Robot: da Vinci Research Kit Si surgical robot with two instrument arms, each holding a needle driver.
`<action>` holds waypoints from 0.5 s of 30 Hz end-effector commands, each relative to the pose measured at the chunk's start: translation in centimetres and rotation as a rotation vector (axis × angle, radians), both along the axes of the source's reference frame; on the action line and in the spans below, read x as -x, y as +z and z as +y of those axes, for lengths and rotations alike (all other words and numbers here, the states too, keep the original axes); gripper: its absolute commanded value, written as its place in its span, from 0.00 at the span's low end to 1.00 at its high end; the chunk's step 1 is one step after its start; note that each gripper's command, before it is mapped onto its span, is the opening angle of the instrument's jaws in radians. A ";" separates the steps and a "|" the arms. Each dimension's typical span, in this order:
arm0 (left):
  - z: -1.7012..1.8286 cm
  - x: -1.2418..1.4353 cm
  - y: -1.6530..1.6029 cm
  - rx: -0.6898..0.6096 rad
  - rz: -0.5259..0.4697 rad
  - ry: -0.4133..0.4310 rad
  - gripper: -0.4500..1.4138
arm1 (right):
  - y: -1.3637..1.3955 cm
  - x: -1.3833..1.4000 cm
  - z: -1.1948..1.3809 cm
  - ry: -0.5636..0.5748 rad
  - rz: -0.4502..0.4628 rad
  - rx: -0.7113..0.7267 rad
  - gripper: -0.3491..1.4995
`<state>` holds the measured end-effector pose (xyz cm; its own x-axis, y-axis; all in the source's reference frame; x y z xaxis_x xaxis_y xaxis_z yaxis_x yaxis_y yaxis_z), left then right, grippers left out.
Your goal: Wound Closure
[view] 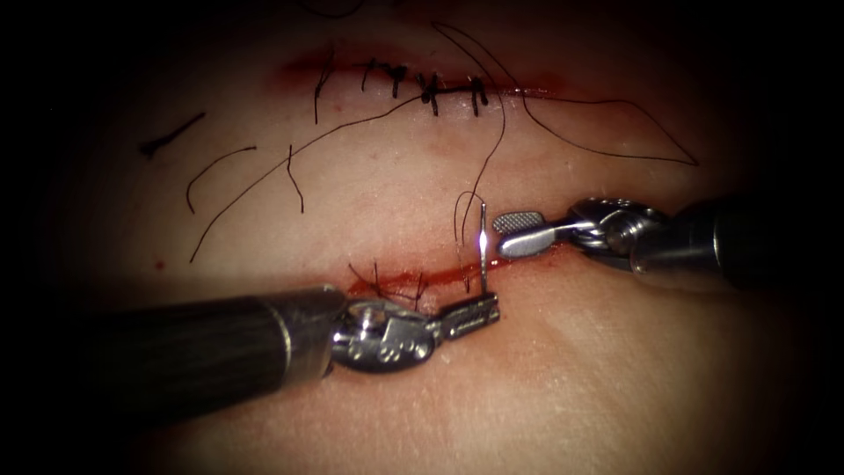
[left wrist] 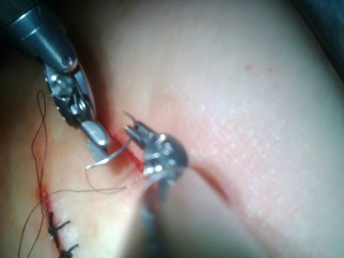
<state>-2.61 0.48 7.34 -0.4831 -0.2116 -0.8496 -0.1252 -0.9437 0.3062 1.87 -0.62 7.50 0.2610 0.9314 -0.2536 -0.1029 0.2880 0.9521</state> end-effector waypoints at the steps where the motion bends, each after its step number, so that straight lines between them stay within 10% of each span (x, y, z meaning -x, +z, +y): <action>1: -0.04 0.06 0.06 0.003 0.001 0.004 0.00 | 0.05 -0.09 -0.07 -0.004 0.005 -0.002 0.74; 15: -0.05 0.09 0.03 0.007 0.000 0.007 0.00 | 0.05 -0.32 -0.11 -0.017 0.022 -0.022 0.74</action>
